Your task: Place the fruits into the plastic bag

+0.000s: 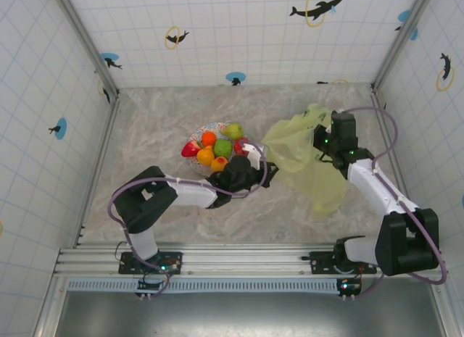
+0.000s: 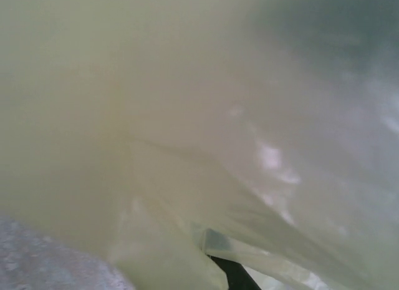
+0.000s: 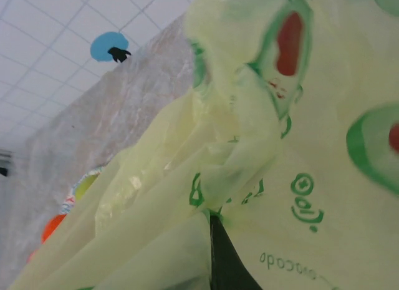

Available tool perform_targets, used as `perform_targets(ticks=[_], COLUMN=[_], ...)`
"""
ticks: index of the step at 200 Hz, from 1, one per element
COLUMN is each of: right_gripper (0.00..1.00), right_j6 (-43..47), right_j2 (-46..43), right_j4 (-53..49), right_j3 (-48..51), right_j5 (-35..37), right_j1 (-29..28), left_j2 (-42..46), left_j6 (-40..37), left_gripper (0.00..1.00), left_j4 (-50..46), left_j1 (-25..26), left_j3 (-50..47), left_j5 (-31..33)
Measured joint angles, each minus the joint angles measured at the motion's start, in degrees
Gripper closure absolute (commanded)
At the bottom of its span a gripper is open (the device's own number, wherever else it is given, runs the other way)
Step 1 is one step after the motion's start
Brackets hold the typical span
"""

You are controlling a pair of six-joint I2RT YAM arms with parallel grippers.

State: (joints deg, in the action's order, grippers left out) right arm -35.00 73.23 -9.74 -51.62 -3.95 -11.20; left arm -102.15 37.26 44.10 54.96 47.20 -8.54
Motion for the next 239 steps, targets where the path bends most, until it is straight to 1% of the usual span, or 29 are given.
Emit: perform_targets(ticks=[27,53,89,111,129,149,170,181,216,239], right_gripper=[1.00,1.00,1.00,1.00,1.00,1.00,1.00,1.00,1.00,1.00], right_j6=[11.6,18.4,23.5,25.2,25.9,26.0,25.0,24.1,21.3,18.9], right_j2=[0.0,-0.1,0.1,0.4,0.4,0.4,0.2,0.3,2.0,3.1], right_j4=[-13.1,-22.6,-33.0,-36.0,-36.9,-35.9,-32.8,-31.4,-27.9,-24.3], right_j3=[-10.1,-14.1,-18.7,-22.7,-23.4,-21.4,-15.6,-12.4,-8.5,-7.7], right_j5=[7.4,14.5,21.4,24.4,25.2,21.7,14.6,11.2,6.3,2.4], right_j1=[-1.7,-2.6,-2.7,-2.8,-3.3,-3.7,-3.9,-4.1,-3.8,-3.0], left_j2=[4.4,7.8,9.5,9.4,9.1,8.0,6.6,6.1,5.9,7.7], left_j6=[4.3,7.2,8.2,8.0,7.7,7.4,6.2,5.6,2.9,-0.3], left_gripper=[1.00,1.00,1.00,1.00,1.00,0.87,0.70,0.63,0.39,0.26], left_j4=[-5.2,-11.3,-18.4,-22.6,-24.5,-25.7,-27.1,-27.5,-29.9,-33.6], left_j1=[-3.6,-6.3,-9.3,-10.1,-10.1,-10.1,-10.1,-10.1,-10.1,-10.1], left_j3=[-0.1,-0.1,-1.1,-1.7,-1.7,-1.5,-0.6,-0.3,-0.1,-0.7], left_j5=[-6.0,-11.6,-16.0,-17.1,-17.7,-18.4,-19.1,-19.6,-20.7,-20.5])
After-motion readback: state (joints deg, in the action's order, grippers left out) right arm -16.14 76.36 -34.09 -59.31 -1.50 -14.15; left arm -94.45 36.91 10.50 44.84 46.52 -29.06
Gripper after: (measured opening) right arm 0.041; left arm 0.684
